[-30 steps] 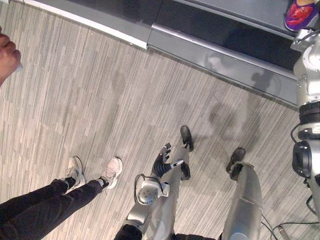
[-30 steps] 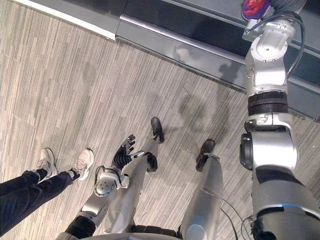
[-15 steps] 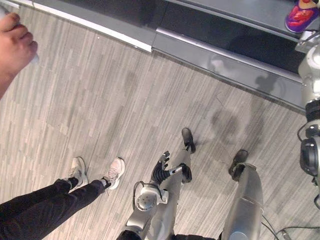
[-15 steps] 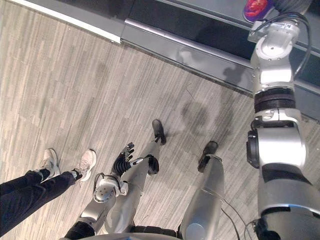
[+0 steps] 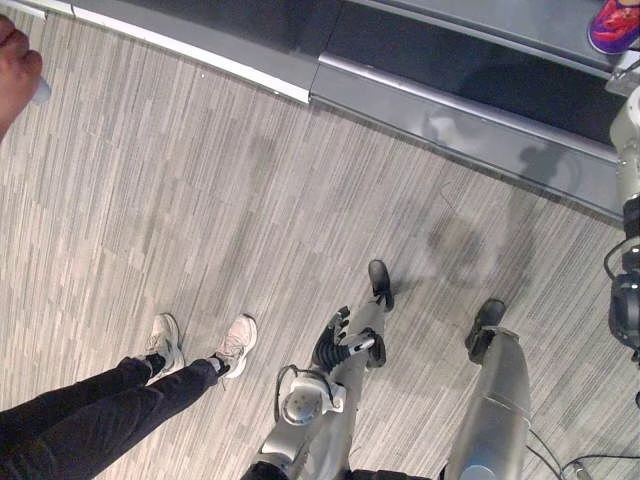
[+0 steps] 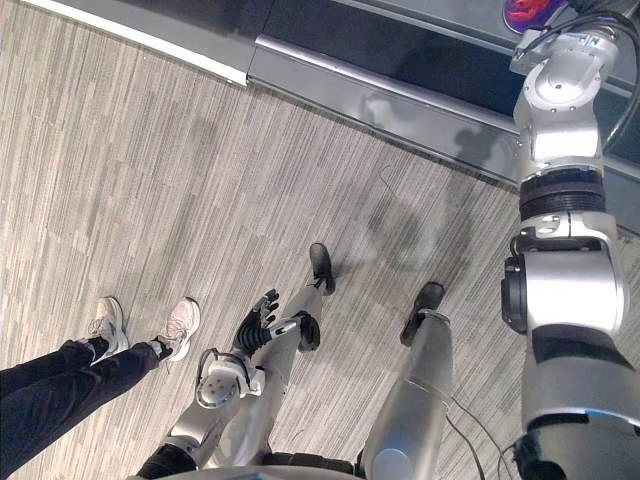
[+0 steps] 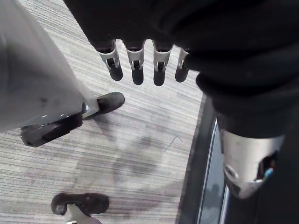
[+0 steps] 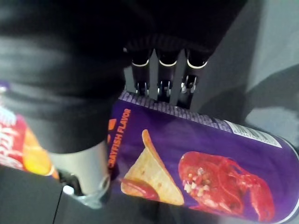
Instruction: Put the gum and the chips on the shelf.
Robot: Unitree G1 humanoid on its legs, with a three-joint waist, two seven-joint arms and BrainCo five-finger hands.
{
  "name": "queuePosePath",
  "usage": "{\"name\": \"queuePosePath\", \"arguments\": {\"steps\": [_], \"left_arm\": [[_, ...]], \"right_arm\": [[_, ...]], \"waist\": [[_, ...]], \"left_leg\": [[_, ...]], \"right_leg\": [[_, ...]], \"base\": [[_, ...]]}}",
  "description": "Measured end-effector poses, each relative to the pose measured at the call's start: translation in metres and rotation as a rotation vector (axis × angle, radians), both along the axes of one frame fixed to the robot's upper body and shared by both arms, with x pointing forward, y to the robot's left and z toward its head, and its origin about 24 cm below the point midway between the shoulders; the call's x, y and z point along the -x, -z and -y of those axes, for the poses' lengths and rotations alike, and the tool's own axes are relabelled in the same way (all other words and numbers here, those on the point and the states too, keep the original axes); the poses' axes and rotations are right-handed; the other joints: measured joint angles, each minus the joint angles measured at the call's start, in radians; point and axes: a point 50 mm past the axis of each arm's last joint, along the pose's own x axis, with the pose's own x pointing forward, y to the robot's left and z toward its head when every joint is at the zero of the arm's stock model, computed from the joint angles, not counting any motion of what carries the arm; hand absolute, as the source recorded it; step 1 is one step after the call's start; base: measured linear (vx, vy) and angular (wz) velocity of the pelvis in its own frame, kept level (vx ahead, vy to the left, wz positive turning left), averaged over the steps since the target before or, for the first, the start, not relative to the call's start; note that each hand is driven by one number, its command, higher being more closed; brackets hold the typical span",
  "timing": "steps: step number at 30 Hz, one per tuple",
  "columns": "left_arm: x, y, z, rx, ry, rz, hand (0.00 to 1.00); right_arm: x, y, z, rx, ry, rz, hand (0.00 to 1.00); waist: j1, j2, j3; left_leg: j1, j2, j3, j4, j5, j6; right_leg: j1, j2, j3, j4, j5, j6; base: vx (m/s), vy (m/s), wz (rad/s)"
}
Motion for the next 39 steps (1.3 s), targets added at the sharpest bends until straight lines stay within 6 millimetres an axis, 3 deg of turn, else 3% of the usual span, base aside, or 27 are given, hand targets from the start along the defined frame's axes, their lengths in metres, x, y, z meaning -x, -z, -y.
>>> {"name": "queuePosePath", "arguments": {"steps": [30, 31, 39], "left_arm": [[0.002, 0.0, 0.006, 0.001, 0.026, 0.001, 0.0], [0.002, 0.0, 0.007, 0.0, 0.029, 0.0, 0.0], [0.003, 0.0, 0.008, 0.001, 0.039, -0.001, 0.0]], "right_arm": [[0.009, -0.017, 0.013, -0.005, 0.072, 0.021, 1.0], [0.009, -0.017, 0.014, 0.002, 0.078, 0.02, 0.0], [0.001, -0.001, 0.02, 0.024, 0.117, -0.08, 0.0]], "waist": [[-0.006, 0.003, -0.002], [-0.006, 0.003, -0.002], [-0.006, 0.003, -0.002]], "left_leg": [[0.0, -0.003, -0.003, -0.057, 0.03, -0.026], [0.0, -0.004, -0.003, -0.058, 0.03, -0.026], [-0.002, -0.008, 0.002, -0.058, 0.031, -0.027]], "right_leg": [[-0.042, 0.003, 0.007, 0.029, -0.013, -0.02], [-0.043, 0.002, 0.008, 0.031, -0.013, -0.019], [-0.055, 0.0, 0.019, 0.036, -0.013, -0.019]], "base": [[-0.05, -0.047, 0.0], [-0.06, -0.02, 0.03], [-0.06, -0.034, -0.01]]}}
